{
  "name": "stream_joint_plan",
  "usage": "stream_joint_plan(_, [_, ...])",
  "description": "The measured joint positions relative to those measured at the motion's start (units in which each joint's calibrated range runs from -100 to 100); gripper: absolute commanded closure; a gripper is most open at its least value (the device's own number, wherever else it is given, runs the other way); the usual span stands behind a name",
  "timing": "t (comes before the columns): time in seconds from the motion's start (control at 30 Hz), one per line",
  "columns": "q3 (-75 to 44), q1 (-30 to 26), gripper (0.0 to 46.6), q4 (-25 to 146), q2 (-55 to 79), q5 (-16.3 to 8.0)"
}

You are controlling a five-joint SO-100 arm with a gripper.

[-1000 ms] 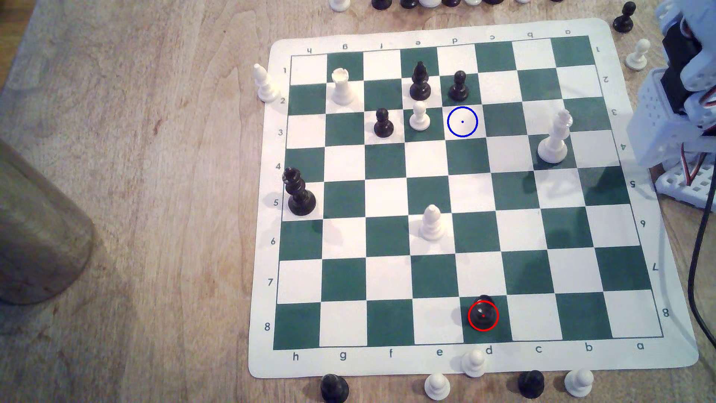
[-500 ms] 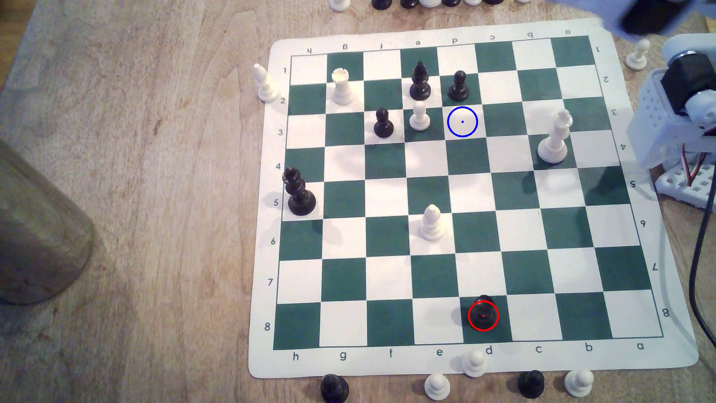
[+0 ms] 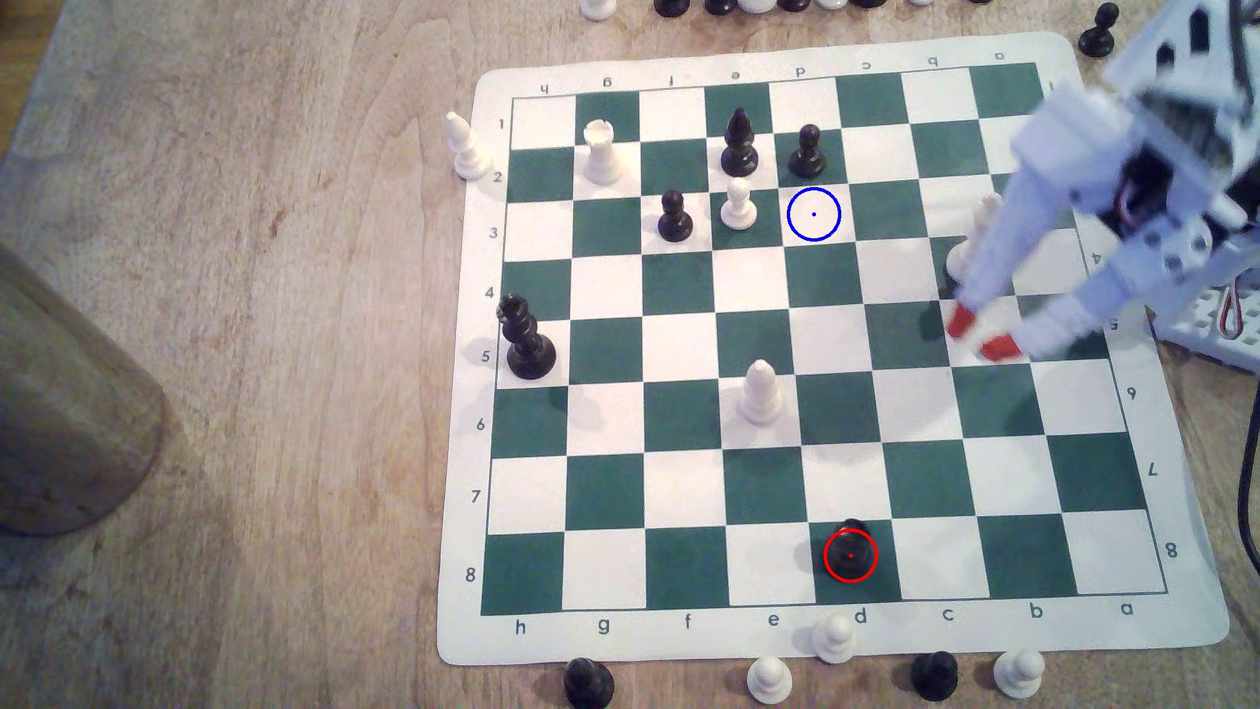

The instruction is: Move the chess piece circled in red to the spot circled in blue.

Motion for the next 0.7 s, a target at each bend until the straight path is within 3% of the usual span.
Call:
stream_joint_plan(0.3, [0.0,-3.8,34.7,-1.1,12.7,-2.6])
stream_joint_plan(0.5, [0.1,-7.0,30.5,-11.2,18.9,-5.2])
stream_joint_plan(0.7, [5.5,-6.8,29.9,-23.5,25.1,-5.7])
